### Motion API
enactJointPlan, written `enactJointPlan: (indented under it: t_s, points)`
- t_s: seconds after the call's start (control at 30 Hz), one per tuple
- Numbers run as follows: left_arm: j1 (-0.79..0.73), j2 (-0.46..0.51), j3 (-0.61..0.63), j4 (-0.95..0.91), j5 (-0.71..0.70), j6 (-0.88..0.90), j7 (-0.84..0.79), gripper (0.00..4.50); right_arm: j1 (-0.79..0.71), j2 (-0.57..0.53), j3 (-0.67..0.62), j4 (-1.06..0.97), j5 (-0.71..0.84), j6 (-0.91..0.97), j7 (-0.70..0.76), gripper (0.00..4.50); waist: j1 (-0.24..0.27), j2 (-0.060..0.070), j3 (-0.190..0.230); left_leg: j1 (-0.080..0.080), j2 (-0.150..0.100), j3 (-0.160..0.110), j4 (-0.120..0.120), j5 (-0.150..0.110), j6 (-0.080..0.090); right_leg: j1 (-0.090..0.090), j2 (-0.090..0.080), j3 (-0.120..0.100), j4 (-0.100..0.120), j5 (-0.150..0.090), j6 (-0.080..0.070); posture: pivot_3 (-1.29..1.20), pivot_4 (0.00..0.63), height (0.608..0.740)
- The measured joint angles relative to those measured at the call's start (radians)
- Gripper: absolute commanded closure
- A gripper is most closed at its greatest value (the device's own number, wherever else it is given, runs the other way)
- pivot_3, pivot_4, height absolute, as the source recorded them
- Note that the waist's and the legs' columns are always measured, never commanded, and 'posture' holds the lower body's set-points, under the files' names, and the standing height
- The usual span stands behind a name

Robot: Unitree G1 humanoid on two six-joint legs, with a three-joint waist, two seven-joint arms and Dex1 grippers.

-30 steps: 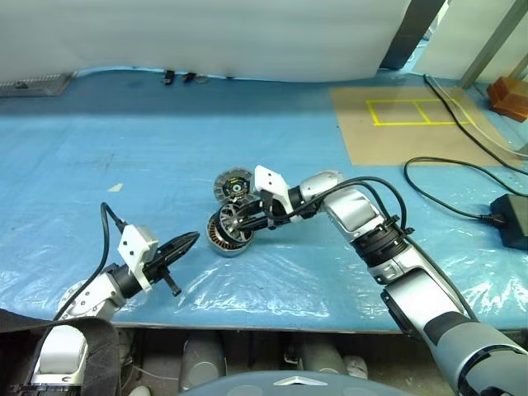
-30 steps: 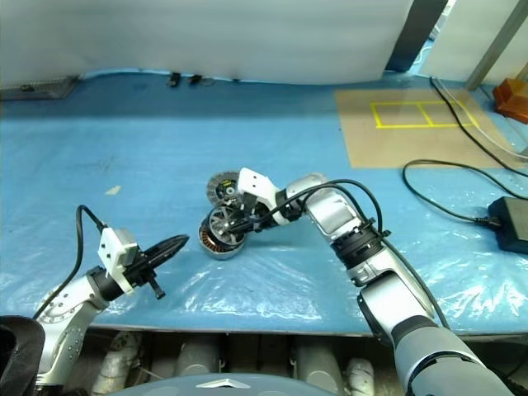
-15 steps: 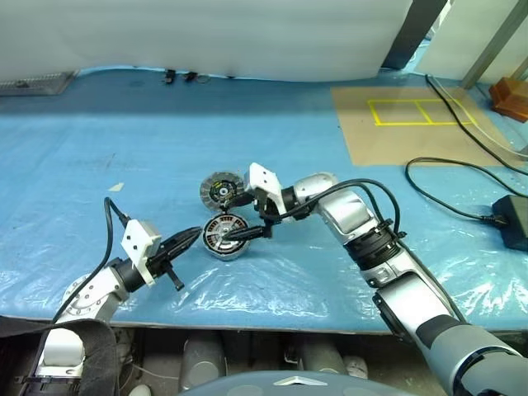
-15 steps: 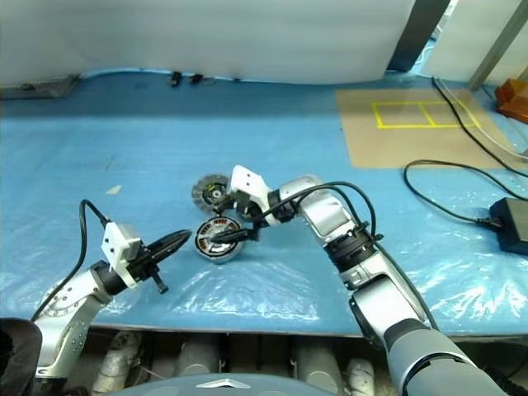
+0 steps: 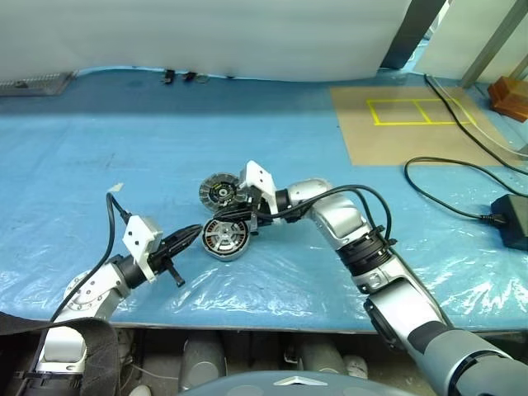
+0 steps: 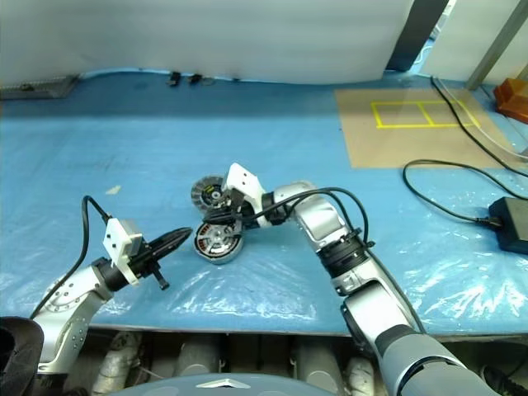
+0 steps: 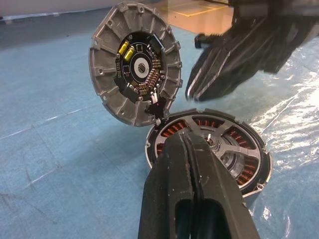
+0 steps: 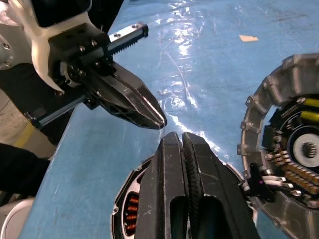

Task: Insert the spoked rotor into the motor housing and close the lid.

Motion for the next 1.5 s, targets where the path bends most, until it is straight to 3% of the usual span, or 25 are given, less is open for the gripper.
enactJointPlan:
  t_s: [0.3, 0.53, 0.67, 0.9, 1.23, 1.5]
  points:
    - [0.002, 0.009, 0.002, -0.005, 0.0, 0.001, 0.003, 4.5, 0.034, -0.013, 0.093, 0.082, -0.103, -0.184, -0.017, 4.48, -0.001, 0.0, 0.0, 0.003, 0.0, 0.0, 0.0, 0.0, 0.0, 0.003, 0.0, 0.0, 0.0, 0.0, 0.0, 0.0, 0.15, 0.74]
    - [0.002, 0.013, 0.001, -0.005, 0.0, -0.001, 0.0, 4.5, 0.045, 0.029, -0.053, 0.066, 0.037, -0.112, 0.0, 4.48, 0.0, 0.0, 0.0, 0.001, 0.0, 0.0, 0.0, 0.0, 0.0, 0.001, 0.0, 0.0, -0.001, 0.0, 0.0, 0.0, 0.15, 0.74]
    - [-0.004, 0.015, 0.001, 0.011, 0.0, -0.003, -0.009, 4.5, 0.043, -0.046, -0.094, -0.02, 0.103, -0.044, 0.061, 4.48, 0.002, 0.0, 0.0, 0.001, 0.0, 0.0, -0.002, 0.0, 0.0, 0.001, 0.0, 0.0, -0.002, 0.0, 0.0, 0.0, 0.15, 0.74]
    - [-0.008, 0.017, 0.001, 0.032, 0.005, -0.015, -0.026, 4.5, 0.071, -0.219, -0.091, -0.046, 0.086, -0.003, 0.122, 4.48, -0.002, 0.0, 0.0, 0.001, 0.0, 0.0, -0.002, 0.0, 0.0, 0.001, 0.0, 0.0, -0.002, 0.0, 0.0, 0.0, 0.15, 0.74]
    - [-0.034, 0.016, -0.005, 0.067, 0.014, -0.035, -0.042, 4.5, -0.045, -0.046, -0.101, 0.304, -0.1, -0.371, -0.186, 4.48, -0.002, 0.0, 0.0, -0.001, -0.001, 0.001, -0.002, 0.0, 0.0, -0.001, 0.0, 0.0, -0.002, 0.0, 0.0, 0.0, 0.15, 0.74]
    - [-0.007, 0.016, -0.004, 0.067, 0.014, -0.036, -0.045, 4.5, -0.09, 0.055, -0.184, 0.397, -0.062, -0.424, -0.204, 4.48, -0.001, 0.0, 0.0, -0.002, 0.0, 0.001, -0.002, 0.0, 0.0, -0.002, 0.0, 0.0, -0.001, 0.0, 0.0, 0.0, 0.15, 0.74]
